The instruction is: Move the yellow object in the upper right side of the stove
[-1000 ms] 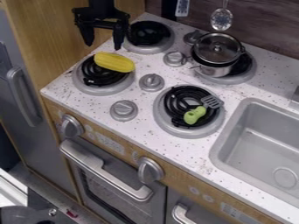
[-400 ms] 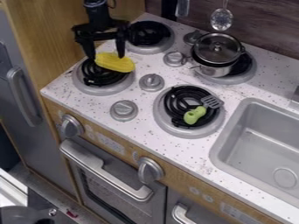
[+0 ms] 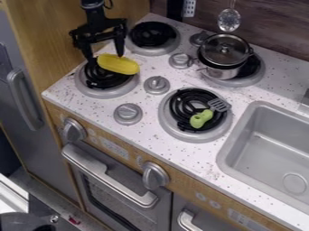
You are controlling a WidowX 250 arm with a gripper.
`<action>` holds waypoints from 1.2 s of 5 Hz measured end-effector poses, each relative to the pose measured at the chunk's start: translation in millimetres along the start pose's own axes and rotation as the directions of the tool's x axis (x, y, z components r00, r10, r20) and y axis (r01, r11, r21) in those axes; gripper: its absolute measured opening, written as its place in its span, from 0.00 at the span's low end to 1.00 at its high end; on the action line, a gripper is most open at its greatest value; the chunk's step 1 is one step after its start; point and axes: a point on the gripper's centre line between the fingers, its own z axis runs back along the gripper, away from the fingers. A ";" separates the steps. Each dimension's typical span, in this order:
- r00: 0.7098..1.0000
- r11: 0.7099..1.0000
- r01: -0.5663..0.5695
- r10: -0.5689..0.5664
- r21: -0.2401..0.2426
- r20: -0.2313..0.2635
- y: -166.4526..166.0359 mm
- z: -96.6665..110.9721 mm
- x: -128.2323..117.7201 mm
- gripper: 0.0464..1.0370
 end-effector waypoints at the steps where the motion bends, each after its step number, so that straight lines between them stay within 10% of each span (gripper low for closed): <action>1: 0.996 0.996 -0.081 0.080 0.028 0.039 -12.9 -10.3 4.3 0.96; 5: 0.987 0.986 -0.151 0.147 0.068 0.066 -49.3 -42.3 5.9 0.91; 6: 0.989 0.988 -0.137 0.132 0.076 0.062 -47.6 -48.3 1.7 0.67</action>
